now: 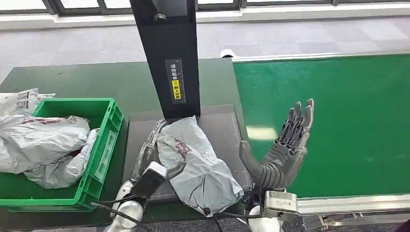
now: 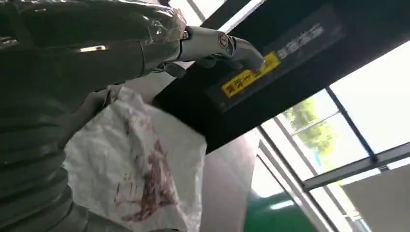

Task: Moved the parcel from conveyor to table for the left to box.

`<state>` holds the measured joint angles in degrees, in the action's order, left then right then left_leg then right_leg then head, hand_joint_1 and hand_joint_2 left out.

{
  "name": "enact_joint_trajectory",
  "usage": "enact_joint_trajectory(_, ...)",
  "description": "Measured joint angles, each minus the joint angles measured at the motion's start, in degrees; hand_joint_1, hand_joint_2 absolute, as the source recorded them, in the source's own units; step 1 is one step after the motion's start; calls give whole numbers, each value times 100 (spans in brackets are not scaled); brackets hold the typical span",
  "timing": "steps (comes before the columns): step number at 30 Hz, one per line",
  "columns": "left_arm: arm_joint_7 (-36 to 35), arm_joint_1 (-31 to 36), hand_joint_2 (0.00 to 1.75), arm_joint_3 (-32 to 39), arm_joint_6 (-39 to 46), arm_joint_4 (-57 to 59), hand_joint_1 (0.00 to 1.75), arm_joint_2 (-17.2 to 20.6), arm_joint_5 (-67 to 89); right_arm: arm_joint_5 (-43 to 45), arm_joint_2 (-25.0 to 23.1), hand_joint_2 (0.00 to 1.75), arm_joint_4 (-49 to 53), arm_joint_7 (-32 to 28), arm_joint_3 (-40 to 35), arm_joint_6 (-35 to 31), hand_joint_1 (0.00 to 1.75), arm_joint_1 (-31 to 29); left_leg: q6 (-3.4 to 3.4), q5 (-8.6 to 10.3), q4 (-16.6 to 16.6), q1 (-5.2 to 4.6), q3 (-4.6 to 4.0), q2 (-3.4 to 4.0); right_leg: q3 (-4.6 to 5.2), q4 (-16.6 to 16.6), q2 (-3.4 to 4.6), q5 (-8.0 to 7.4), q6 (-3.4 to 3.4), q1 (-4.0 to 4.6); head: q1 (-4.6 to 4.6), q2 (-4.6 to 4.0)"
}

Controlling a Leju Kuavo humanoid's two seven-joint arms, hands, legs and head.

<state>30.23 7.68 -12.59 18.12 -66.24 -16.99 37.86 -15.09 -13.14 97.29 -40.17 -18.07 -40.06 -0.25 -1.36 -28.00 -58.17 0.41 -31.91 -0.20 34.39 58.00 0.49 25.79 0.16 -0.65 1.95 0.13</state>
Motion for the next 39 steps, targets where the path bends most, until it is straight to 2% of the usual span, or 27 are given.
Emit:
enact_joint_trajectory(7,46,121,175,-2,94,939,0,-170,11,64,0,175,-85,2,-118,0,0,-138,0,0,0,1,-4,0,3,0,-1,1,0,1,0,0)
enact_joint_trajectory(19,7,176,175,-22,-133,1459,0,-212,118,206,2,175,-232,4,-223,0,0,-279,0,0,0,1,-4,0,3,0,-1,1,1,1,0,0)
enact_joint_trajectory(20,4,180,175,-24,-175,1506,175,-214,127,230,0,175,-260,2,-241,0,0,-290,0,0,0,1,-4,0,3,0,-1,1,0,1,0,0)
enact_joint_trajectory(26,-616,311,175,-220,90,2012,175,-214,1057,278,2,175,-435,9,-265,0,0,-384,0,0,0,1,-3,-7,0,0,-3,2,1,1,0,0)
enact_joint_trajectory(39,-911,715,175,-457,188,2526,175,-269,1560,234,2,175,-601,9,-265,0,0,-422,3,1,1,1,21,-22,-37,0,-21,4,2,-1,-2,0)
